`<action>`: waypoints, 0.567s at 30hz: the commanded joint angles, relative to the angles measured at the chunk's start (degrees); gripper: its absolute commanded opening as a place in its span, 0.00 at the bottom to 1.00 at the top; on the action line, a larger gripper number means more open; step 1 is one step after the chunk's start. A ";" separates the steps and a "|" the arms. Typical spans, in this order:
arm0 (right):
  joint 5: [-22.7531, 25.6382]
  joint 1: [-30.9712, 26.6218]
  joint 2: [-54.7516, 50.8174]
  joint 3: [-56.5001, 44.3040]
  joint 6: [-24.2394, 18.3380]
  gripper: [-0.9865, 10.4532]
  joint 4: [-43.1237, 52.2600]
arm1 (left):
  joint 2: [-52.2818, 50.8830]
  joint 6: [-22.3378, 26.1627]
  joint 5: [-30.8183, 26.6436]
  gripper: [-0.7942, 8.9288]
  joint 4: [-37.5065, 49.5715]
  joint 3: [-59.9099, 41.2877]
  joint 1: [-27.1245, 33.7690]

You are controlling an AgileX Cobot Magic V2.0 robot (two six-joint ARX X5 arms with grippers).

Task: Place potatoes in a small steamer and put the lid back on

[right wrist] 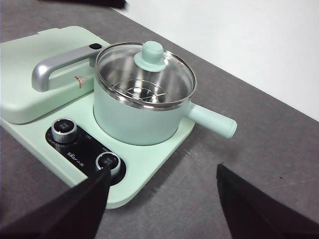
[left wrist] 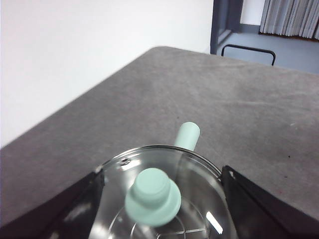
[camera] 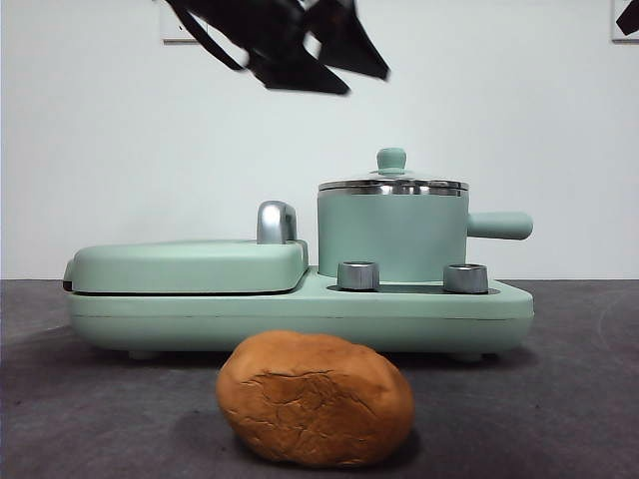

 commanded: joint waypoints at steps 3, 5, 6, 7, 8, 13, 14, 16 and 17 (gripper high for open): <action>0.00 0.98 0.22 0.98 0.81 0.37 0.72 | 6.75 -0.96 -0.02 0.46 0.87 4.92 -1.18; 0.00 1.29 0.22 0.98 0.79 0.37 0.72 | 8.57 -1.51 -0.02 0.46 1.18 5.90 -1.25; 0.02 1.46 0.22 0.98 0.79 0.37 0.72 | 9.35 -1.51 -0.02 0.46 1.57 6.19 -1.25; 0.00 1.55 0.22 0.98 0.79 0.37 0.72 | 9.86 -1.51 -0.02 0.46 2.19 6.19 -1.27; 0.00 1.57 0.22 0.98 0.79 0.37 0.72 | 10.29 -1.55 -0.02 0.46 2.80 6.19 -1.36; 0.02 1.57 0.22 0.98 0.79 0.37 0.72 | 11.56 -1.55 -0.02 0.46 4.02 6.19 -1.33; 0.02 1.57 0.22 0.98 0.79 0.37 0.72 | 11.65 -1.55 -0.02 0.46 4.00 6.19 -1.33; 0.02 1.57 0.22 0.98 0.81 0.37 0.72 | 11.96 -1.53 -0.02 0.46 4.13 6.19 -1.33; 0.02 1.57 0.22 0.98 0.81 0.37 0.72 | 12.02 -1.53 -0.02 0.46 4.13 6.19 -1.33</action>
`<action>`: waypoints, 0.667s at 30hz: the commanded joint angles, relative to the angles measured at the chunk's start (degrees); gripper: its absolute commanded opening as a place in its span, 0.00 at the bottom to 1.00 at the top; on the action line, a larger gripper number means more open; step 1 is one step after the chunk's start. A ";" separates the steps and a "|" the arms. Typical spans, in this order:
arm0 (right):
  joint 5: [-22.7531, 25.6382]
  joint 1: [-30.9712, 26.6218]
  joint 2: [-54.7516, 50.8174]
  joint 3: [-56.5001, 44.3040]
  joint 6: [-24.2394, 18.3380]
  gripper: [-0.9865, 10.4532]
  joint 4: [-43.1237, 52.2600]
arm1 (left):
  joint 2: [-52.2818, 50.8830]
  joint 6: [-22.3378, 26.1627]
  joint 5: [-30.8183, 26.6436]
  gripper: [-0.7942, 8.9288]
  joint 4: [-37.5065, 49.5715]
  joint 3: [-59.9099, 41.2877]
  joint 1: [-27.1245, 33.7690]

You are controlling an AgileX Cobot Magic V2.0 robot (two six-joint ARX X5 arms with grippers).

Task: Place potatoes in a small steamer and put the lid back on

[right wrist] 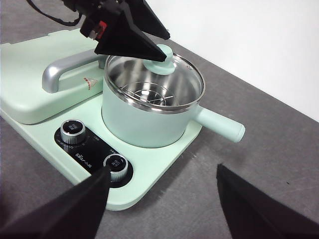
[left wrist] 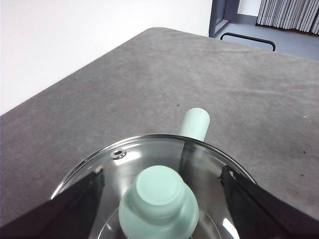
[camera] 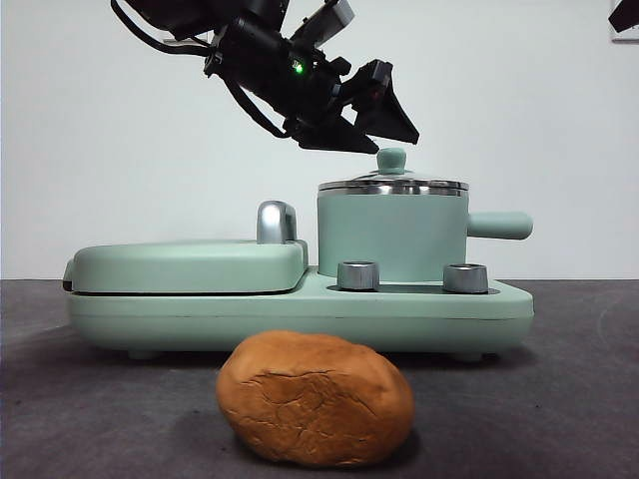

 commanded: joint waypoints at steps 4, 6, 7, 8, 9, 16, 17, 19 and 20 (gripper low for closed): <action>0.04 0.15 0.22 0.98 0.81 0.37 0.70 | 2.32 -0.24 0.04 0.46 0.61 1.62 -0.52; 0.04 0.15 0.22 0.98 0.81 0.37 0.70 | 2.56 -0.24 0.04 0.46 0.61 1.62 -0.52; 0.04 0.15 0.22 0.98 0.81 0.37 0.70 | 2.69 -0.24 0.04 0.46 0.59 1.62 -0.52; 0.04 0.15 0.22 0.98 0.81 0.37 0.70 | 2.80 -0.24 0.04 0.46 0.61 1.62 -0.52; 0.04 0.15 0.22 0.98 0.81 0.37 0.70 | 2.86 -0.24 0.04 0.46 0.59 1.62 -0.52; 0.04 0.15 0.22 0.98 0.81 0.37 0.70 | 3.30 -0.24 0.04 0.46 0.59 1.62 -0.52; 0.04 0.15 0.22 0.98 0.81 0.37 0.70 | 3.43 -0.24 0.04 0.46 0.59 1.62 -0.52; 0.04 0.15 0.22 0.98 0.81 0.37 0.70 | 3.63 -0.26 0.04 0.44 0.55 1.62 -0.52; 0.04 0.15 0.22 0.98 0.81 0.37 0.70 | 3.80 -0.24 0.04 0.41 0.50 1.62 -0.52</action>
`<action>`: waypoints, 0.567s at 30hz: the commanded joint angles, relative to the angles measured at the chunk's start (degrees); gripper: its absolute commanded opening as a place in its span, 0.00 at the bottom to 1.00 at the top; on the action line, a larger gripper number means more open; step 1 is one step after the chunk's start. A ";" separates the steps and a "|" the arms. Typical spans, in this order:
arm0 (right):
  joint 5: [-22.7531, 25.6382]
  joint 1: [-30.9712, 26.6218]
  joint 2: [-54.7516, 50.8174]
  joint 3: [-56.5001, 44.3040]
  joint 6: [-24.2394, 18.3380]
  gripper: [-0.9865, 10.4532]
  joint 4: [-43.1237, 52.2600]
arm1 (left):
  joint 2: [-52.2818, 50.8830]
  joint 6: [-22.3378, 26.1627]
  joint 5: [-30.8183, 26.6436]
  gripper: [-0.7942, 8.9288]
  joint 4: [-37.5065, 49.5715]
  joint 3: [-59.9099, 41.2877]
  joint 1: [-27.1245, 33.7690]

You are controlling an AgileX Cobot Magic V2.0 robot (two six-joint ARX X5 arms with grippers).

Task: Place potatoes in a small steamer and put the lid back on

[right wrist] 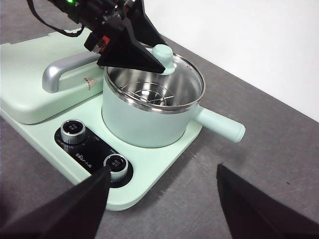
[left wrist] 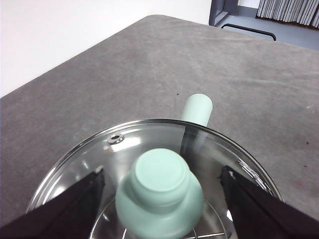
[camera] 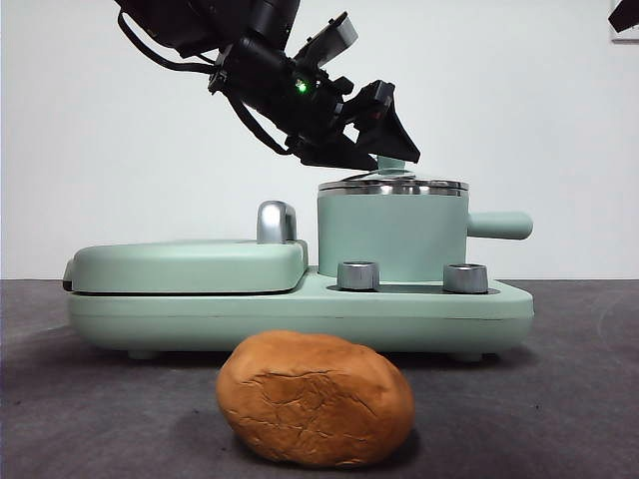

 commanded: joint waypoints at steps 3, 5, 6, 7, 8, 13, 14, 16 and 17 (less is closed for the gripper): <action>0.04 0.15 0.22 0.98 0.81 0.37 0.68 | 2.38 -0.24 0.04 0.30 0.57 1.57 -0.52; 0.04 0.15 0.22 0.98 0.81 0.37 0.66 | 2.45 -0.24 0.04 0.25 0.57 1.57 -0.52; 0.04 0.15 0.22 0.98 0.81 0.37 0.63 | 2.43 -0.24 0.04 0.22 0.57 1.57 -0.52; 0.04 0.15 0.22 0.98 0.81 0.37 0.66 | 2.43 -0.22 0.04 0.19 0.61 1.57 -0.52; 0.04 0.15 0.22 0.98 0.81 0.37 0.63 | 2.43 -0.22 0.04 0.16 0.63 1.57 -0.52; 0.04 0.15 0.22 0.98 0.83 0.37 0.61 | 2.43 -0.22 0.04 0.10 0.63 1.57 -0.52; 0.04 0.15 0.22 0.98 0.81 0.37 0.61 | 2.43 -0.17 0.04 0.10 0.63 1.60 -0.50; 0.04 0.15 0.22 0.98 0.81 0.37 0.61 | 2.38 -0.13 0.04 0.10 0.61 1.62 -0.48; 0.04 0.15 0.22 0.98 0.81 0.37 0.61 | 2.36 -0.13 0.04 0.10 0.63 1.64 -0.48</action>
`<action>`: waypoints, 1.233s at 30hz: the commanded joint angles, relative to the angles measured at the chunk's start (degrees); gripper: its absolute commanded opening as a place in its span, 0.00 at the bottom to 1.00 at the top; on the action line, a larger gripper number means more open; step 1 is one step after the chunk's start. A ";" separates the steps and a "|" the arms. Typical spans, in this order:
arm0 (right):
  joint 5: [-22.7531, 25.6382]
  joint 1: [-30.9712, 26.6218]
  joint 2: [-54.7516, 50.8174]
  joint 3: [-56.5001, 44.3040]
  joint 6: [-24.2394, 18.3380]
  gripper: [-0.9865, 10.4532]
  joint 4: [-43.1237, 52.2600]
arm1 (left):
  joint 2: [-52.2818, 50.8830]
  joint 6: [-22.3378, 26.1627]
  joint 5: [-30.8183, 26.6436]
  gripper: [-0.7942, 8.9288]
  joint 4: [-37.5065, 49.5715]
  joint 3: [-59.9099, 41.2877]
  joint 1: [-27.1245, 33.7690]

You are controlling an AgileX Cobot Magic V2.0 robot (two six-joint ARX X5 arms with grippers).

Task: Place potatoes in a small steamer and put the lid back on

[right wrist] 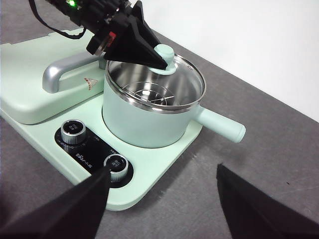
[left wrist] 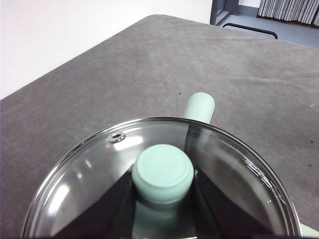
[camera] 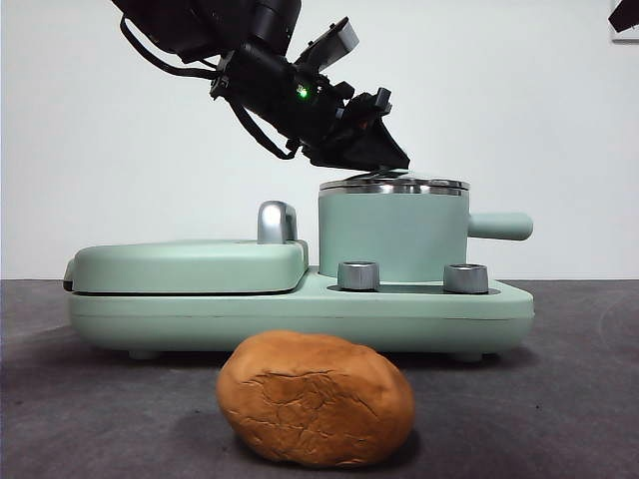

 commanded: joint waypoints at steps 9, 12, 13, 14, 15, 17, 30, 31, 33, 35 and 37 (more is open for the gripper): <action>0.02 0.15 0.20 0.98 0.83 0.37 0.39 | -2.03 -0.28 0.07 0.10 1.36 1.51 -0.46; 0.02 0.15 0.20 0.98 0.83 0.37 0.39 | -4.22 -0.31 0.07 0.10 2.45 1.51 -0.13; 0.02 0.15 0.20 0.98 0.83 0.37 0.42 | -4.90 -0.31 0.07 0.10 2.64 1.51 -0.09; 0.02 0.15 0.20 0.98 0.83 0.37 0.42 | -5.64 -0.33 0.07 0.10 2.67 1.51 -0.04; 0.02 0.15 0.20 0.98 0.83 0.37 0.42 | -6.47 -0.46 0.07 0.10 2.58 1.51 0.15; 0.00 0.15 0.20 0.98 0.83 0.37 0.42 | -8.17 -0.57 0.07 0.10 1.99 1.51 0.57; -0.07 1.51 0.17 0.98 0.81 0.37 0.20 | -23.96 -0.31 -1.53 0.10 -11.17 1.51 3.17; -0.07 2.08 0.17 0.98 0.79 0.37 -0.04 | -25.22 -0.33 -1.86 0.10 -12.28 1.51 3.61; -0.28 3.56 0.20 1.01 0.66 0.39 -0.66 | -27.43 -0.35 -2.14 0.10 -15.19 1.49 4.59; -0.26 5.73 0.24 1.01 0.52 0.44 -1.33 | -29.55 -0.31 -2.62 0.10 -19.74 1.46 5.64; -0.26 8.35 0.92 1.09 0.26 0.45 -1.86 | -31.65 0.63 -3.23 0.10 -25.00 1.36 6.71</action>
